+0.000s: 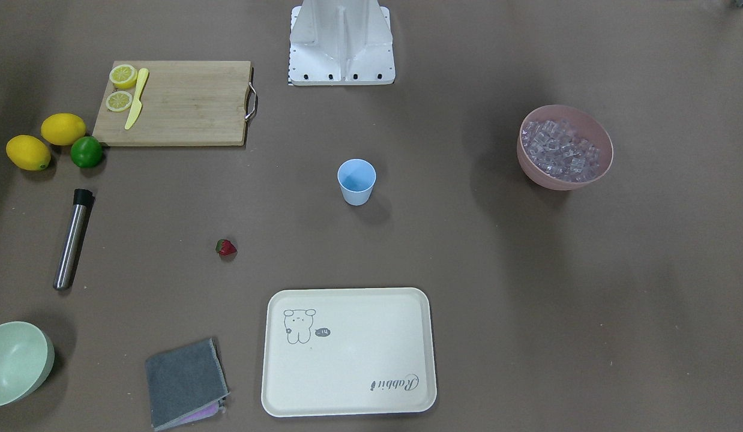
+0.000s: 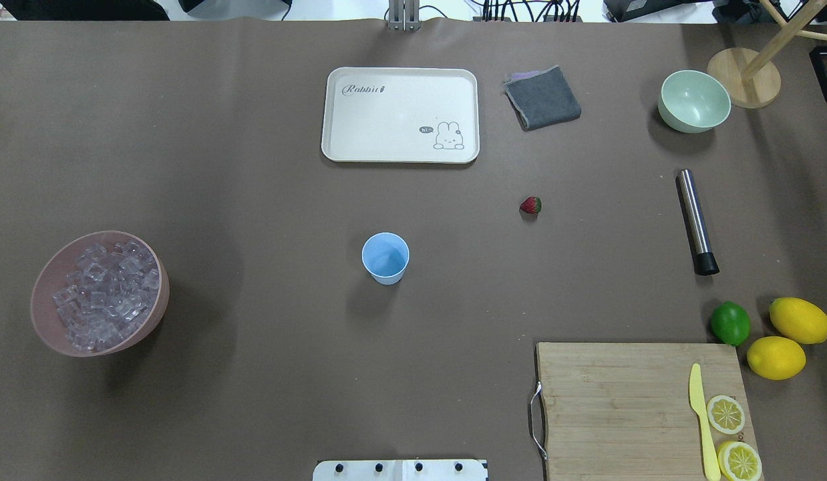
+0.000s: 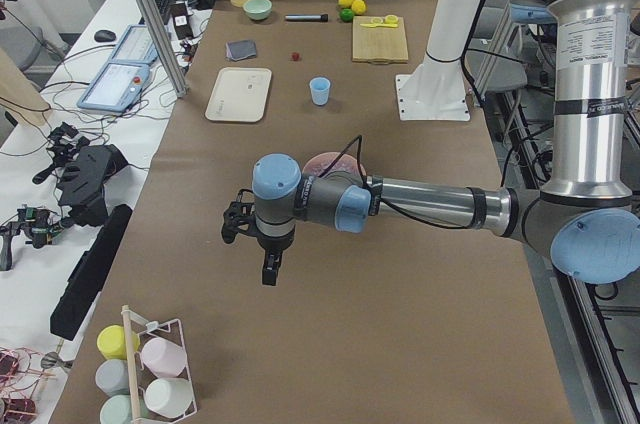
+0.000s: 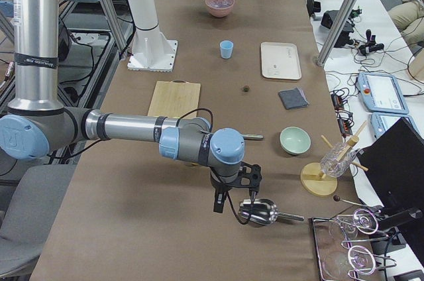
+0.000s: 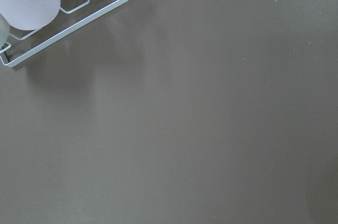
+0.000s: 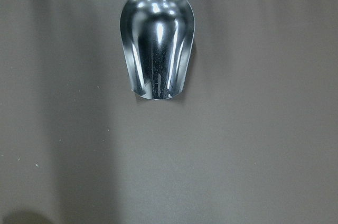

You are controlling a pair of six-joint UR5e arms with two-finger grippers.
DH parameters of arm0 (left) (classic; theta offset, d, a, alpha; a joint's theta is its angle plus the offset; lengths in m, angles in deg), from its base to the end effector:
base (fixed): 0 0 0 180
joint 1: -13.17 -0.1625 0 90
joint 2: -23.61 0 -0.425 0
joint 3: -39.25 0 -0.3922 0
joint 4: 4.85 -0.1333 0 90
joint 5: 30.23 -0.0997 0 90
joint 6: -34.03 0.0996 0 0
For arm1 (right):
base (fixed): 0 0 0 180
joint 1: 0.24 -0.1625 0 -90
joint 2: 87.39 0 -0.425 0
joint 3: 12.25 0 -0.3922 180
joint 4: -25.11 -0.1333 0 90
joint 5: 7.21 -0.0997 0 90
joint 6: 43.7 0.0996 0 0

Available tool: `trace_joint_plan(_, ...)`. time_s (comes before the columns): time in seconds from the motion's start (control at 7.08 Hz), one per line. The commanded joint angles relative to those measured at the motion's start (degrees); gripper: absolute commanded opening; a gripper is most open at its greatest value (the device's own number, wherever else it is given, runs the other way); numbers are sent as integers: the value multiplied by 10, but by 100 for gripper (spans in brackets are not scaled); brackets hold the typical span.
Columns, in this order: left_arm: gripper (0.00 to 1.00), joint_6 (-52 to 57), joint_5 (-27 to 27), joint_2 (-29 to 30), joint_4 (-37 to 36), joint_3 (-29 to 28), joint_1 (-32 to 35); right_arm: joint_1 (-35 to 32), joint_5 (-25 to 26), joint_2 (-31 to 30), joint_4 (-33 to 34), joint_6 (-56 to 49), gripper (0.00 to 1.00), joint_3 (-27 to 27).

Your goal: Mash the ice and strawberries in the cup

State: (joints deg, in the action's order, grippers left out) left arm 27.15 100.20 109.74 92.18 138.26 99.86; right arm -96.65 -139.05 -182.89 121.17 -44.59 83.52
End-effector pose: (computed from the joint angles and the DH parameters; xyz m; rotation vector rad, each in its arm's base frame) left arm -0.0411 -0.4786 0.6045 0.1402 0.7181 0.0154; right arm 0.1159 -0.4329 0.6676 -0.0499 -0.7348 0.1288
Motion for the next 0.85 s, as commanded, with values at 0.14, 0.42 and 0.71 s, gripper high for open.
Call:
trace_joint_plan(0.14, 98, -1, 0, 0, 0, 1, 0, 0, 0, 4, 0, 0, 100, 5)
trace_joint_plan(0.42, 98, -1, 1, 0, 0, -4, 0, 0, 0, 9, 1, 0, 100, 1)
trace_joint_plan(0.71, 98, 0, 1, 0, 3, -9, 0, 0, 0, 7, 0, -1, 100, 2)
